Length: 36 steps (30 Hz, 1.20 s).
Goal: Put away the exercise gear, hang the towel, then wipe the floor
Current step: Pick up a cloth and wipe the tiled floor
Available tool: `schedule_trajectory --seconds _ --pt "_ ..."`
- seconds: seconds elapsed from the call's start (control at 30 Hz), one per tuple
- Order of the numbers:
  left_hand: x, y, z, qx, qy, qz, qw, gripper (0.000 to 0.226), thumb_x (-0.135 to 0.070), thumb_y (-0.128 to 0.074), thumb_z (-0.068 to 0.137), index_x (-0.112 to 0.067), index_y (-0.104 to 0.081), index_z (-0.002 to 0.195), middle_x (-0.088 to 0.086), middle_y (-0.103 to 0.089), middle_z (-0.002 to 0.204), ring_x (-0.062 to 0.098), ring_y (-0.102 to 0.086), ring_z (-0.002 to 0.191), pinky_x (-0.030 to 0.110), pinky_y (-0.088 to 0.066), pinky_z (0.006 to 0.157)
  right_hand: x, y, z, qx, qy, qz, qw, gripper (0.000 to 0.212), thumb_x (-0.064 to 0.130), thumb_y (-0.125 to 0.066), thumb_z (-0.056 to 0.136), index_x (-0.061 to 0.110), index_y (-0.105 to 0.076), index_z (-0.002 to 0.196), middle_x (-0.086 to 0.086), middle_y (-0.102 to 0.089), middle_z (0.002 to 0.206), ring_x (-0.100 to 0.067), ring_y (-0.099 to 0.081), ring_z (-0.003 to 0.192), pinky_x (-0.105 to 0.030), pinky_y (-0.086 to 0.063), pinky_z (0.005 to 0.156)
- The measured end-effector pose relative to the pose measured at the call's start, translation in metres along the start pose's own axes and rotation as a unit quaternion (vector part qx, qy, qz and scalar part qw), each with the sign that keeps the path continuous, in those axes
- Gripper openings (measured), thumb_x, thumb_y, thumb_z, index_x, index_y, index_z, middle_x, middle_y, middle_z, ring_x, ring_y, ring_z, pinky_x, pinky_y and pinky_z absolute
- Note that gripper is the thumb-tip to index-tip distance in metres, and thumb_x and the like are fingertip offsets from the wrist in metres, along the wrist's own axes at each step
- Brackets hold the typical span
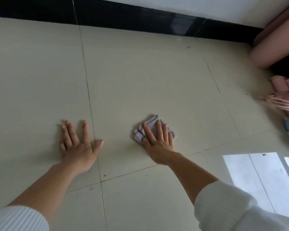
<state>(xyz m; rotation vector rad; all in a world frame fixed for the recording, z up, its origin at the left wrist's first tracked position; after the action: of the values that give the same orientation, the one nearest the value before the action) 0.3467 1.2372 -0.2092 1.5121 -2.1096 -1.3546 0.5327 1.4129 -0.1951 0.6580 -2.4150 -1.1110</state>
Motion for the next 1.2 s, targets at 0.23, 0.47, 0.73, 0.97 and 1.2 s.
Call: schedule_trajectory --seconds 0.23,0.47,0.73,0.97,1.2 --pt "0.003 -0.002 0.0 -0.024 0.013 0.01 1.0 0.082 -0.065 -0.024 0.087 -0.032 0.026 0.143 0.012 0.04 0.147 0.024 0.038 0.135 0.045 0.005 0.115 -0.008 0.066 0.101 -0.07 0.002 -0.009 0.998 0.054 0.06 -0.014 0.096 0.053 0.008 0.145 -0.001 0.026 0.157 -0.026 0.026 0.144 -0.045 0.013 0.117" --pt "0.002 0.001 -0.002 -0.033 0.026 0.023 0.999 0.083 -0.067 -0.024 0.084 -0.033 0.022 0.144 0.01 0.036 0.149 0.023 0.034 0.138 0.044 0.006 0.114 -0.036 0.081 0.09 -0.108 0.04 -0.031 0.993 0.055 0.059 -0.016 0.097 0.048 0.002 0.148 -0.004 0.013 0.161 -0.025 0.012 0.147 -0.042 0.005 0.118" --pt "-0.002 -0.001 -0.011 -0.054 0.025 0.018 0.998 0.078 -0.064 -0.017 0.086 -0.03 0.016 0.147 0.011 0.031 0.152 0.023 0.03 0.14 0.045 0.007 0.115 -0.086 0.01 -0.023 -0.139 0.039 0.009 0.99 0.054 0.055 -0.021 0.098 0.047 -0.001 0.149 -0.006 0.007 0.161 -0.024 0.011 0.148 -0.036 0.007 0.117" --pt "0.001 -0.009 -0.022 -0.084 0.005 0.004 0.996 0.07 -0.049 -0.03 0.096 -0.02 0.003 0.15 0.011 0.022 0.155 0.023 0.023 0.143 0.042 0.007 0.115 -0.093 -0.06 -0.127 -0.107 0.131 -0.027 0.985 0.054 0.055 -0.017 0.097 0.046 -0.006 0.149 0.011 0.016 0.156 -0.007 0.027 0.141 -0.028 0.015 0.115" --pt "0.032 -0.001 -0.042 -0.111 -0.052 0.04 0.992 0.07 -0.05 -0.038 0.092 -0.027 -0.008 0.15 0.012 0.01 0.158 0.025 0.012 0.145 0.041 -0.002 0.117 -0.107 -0.024 -0.071 -0.126 0.1 -0.113 0.98 0.062 0.067 -0.015 0.092 0.048 0.004 0.148 0.0 0.008 0.161 -0.022 0.012 0.148 -0.034 0.014 0.116"
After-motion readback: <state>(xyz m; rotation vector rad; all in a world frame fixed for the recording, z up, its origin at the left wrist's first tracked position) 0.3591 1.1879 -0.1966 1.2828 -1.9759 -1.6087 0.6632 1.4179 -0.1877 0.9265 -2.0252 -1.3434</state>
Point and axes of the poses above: each hand's wrist, its own z-axis towards the middle knuckle, its own y-axis out of the back of the hand, x = y × z, the point moved 7 cm from there along z, towards the middle knuckle
